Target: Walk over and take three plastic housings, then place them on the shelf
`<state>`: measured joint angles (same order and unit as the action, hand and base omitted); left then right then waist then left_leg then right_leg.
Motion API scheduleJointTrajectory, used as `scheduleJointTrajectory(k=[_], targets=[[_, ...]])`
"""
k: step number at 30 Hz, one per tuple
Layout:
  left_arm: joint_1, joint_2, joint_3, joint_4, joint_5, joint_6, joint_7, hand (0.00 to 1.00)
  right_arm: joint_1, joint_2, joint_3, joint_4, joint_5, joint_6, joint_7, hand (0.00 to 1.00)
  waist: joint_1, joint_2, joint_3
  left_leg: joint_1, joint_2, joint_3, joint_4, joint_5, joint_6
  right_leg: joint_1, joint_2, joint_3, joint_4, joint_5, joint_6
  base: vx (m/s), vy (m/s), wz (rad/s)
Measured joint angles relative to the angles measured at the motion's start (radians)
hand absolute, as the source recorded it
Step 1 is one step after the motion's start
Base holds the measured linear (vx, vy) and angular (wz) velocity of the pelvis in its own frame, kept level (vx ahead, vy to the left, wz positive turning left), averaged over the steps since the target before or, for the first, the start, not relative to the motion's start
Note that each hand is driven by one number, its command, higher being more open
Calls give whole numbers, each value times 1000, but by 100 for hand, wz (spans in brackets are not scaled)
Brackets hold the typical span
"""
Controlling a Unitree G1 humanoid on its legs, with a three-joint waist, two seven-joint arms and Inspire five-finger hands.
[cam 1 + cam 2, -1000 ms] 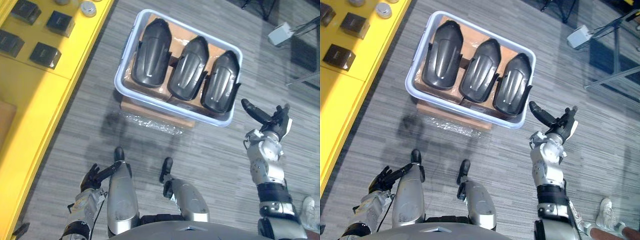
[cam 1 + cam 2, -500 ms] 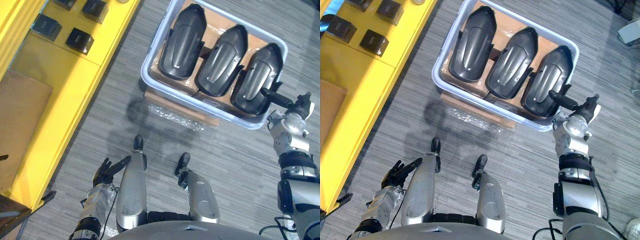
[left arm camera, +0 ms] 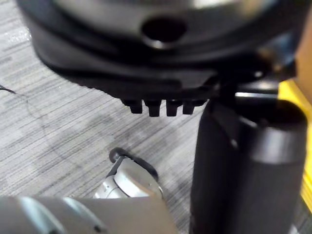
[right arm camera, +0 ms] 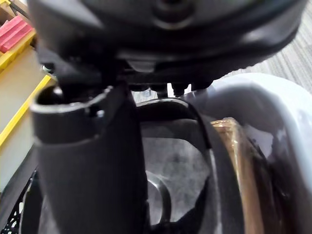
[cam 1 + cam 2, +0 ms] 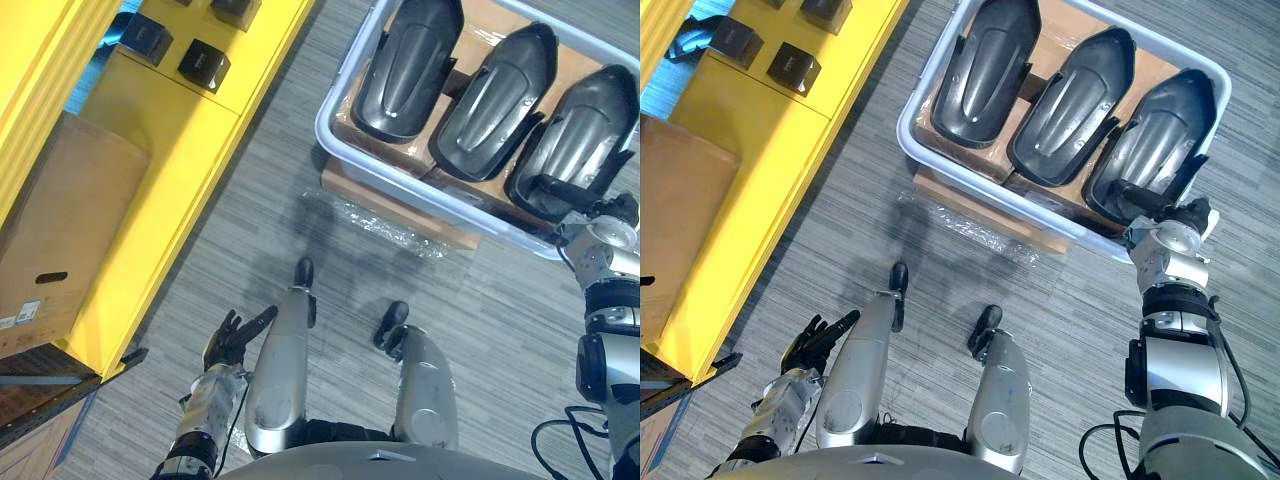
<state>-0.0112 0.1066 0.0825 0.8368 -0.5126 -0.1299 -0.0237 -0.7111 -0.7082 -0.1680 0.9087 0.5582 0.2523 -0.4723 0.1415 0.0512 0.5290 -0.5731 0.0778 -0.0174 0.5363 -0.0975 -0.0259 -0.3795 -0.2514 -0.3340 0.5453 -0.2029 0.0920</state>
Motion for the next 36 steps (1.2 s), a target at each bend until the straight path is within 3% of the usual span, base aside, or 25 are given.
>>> scheduleJointTrajectory(k=[4, 12, 21, 28, 31, 36], targets=[[0, -5, -27, -28, -9, -30, 11, 100, -2, -36, -34, 22, -43, 47, -11, 0, 5, 2, 0, -19, -4, -4, -2, 11, -7, -37, -12, 0, 46, -16, -10, -67, -36, 5], [3, -10, -59, -113, -51, -29, 47, 100, -2, -60, -58, 56, -103, 58, 6, 0, -5, 9, -2, -18, 1, -16, -19, 36, -25, -66, -28, -8, 112, -50, -33, -46, -53, 3], [21, -16, -57, -119, -75, -28, 34, 100, -15, -22, -4, 23, -203, -2, 27, 0, -4, 13, -4, -14, 4, -35, -17, 47, -33, -64, -26, -18, 140, -65, -43, -29, -28, 5], [45, -5, -77, -118, -79, -48, 30, 100, -10, -21, 42, 12, -283, -2, 7, 0, -8, 10, -4, 51, 13, -31, -24, 49, -36, 16, -4, -19, 93, -53, -32, 6, 1, -2], [72, 6, -78, -121, -100, -51, 17, 100, 4, -21, 40, -35, -349, 8, -10, 0, -13, 1, -4, 105, 18, -16, -68, 49, -36, 64, 8, -14, 49, -42, -26, 36, 17, -11], [181, 21, -74, -269, -151, -63, 14, 100, 117, -21, -6, -284, -440, 28, -28, 0, -32, -48, -1, 246, 16, 9, -198, 83, -38, 176, 16, -15, -51, -20, -19, 83, -11, -5]])
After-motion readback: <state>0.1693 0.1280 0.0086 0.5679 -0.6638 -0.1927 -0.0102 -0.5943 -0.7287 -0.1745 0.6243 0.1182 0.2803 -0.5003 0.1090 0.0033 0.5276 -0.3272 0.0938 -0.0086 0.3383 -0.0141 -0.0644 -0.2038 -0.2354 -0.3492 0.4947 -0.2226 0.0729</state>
